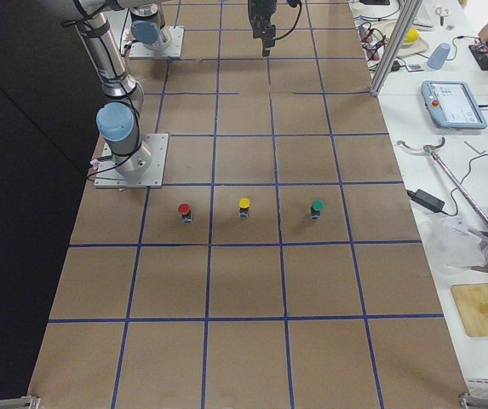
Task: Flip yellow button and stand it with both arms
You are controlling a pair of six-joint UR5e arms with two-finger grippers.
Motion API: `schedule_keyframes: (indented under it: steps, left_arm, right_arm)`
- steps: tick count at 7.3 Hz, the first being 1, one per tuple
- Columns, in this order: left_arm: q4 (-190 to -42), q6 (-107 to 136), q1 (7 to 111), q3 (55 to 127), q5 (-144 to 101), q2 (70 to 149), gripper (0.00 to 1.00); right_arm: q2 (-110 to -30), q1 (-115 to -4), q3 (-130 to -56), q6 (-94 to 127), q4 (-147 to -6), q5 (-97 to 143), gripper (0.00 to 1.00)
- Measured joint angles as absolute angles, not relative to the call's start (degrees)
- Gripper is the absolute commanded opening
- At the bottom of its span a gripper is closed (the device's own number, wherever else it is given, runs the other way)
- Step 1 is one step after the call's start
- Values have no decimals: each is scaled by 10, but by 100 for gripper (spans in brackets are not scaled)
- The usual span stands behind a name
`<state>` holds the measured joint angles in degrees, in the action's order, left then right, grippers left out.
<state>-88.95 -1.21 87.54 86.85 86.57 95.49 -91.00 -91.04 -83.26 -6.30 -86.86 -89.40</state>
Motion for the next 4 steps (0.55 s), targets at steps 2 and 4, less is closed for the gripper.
schedule_keyframes:
  steps: [2,4]
  left_arm:
    - [-889,-14,875,868,866,955,100]
    - [-889,-16,874,868,866,953,100]
  right_arm:
    - [-917,-912,-865,-23,-917,-894,100]
    - [-923,-917,-887,-6,-956,-892,100]
